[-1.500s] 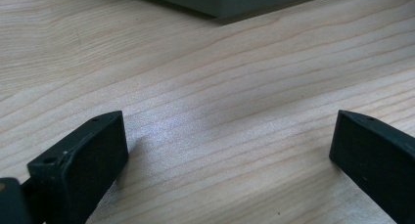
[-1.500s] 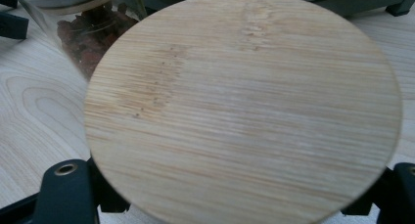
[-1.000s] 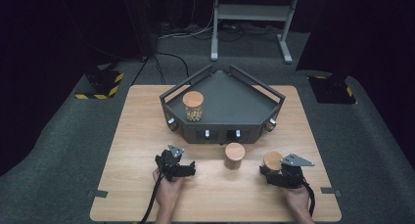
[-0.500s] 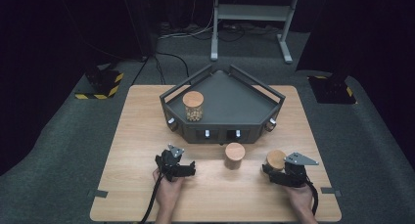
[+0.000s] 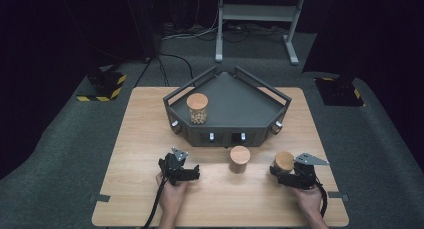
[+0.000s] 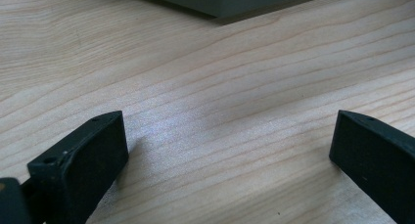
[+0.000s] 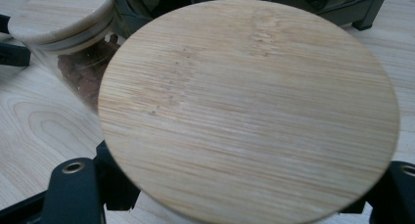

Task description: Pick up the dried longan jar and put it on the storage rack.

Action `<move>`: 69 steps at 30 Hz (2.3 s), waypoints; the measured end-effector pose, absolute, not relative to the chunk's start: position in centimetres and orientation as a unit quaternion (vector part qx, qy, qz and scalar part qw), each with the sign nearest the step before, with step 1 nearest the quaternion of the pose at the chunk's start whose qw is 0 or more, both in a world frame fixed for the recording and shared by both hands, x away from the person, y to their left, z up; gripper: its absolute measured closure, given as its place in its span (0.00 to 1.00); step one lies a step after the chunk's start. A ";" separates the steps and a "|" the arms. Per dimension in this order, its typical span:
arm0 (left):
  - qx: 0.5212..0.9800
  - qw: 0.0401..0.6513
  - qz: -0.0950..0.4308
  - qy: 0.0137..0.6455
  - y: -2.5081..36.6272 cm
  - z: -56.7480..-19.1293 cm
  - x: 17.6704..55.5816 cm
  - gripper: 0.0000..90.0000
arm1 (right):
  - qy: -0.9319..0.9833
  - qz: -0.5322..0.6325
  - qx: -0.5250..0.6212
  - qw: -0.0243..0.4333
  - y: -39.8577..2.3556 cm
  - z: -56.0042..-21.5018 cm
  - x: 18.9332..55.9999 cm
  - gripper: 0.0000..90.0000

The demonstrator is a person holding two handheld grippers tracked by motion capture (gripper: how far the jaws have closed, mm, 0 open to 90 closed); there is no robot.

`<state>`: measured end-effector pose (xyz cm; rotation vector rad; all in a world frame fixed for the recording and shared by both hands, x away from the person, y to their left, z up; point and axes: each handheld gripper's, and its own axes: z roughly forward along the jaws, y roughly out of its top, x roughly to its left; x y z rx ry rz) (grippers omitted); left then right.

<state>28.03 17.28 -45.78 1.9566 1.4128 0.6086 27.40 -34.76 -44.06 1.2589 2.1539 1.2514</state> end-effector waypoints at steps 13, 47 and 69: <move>0.745 0.321 0.232 0.538 17.3 -45.8 28.0 0.01 | 0.754 0.435 0.463 0.169 -34.6 -43.4 28.0 0.27; 0.745 0.321 0.232 0.538 17.3 -45.8 28.0 0.01 | 0.752 0.435 0.463 0.172 -33.5 -39.2 30.1 0.28; 0.745 0.321 0.232 0.538 17.3 -45.8 28.0 0.01 | 0.766 0.438 0.431 0.189 -31.3 -34.4 32.1 0.28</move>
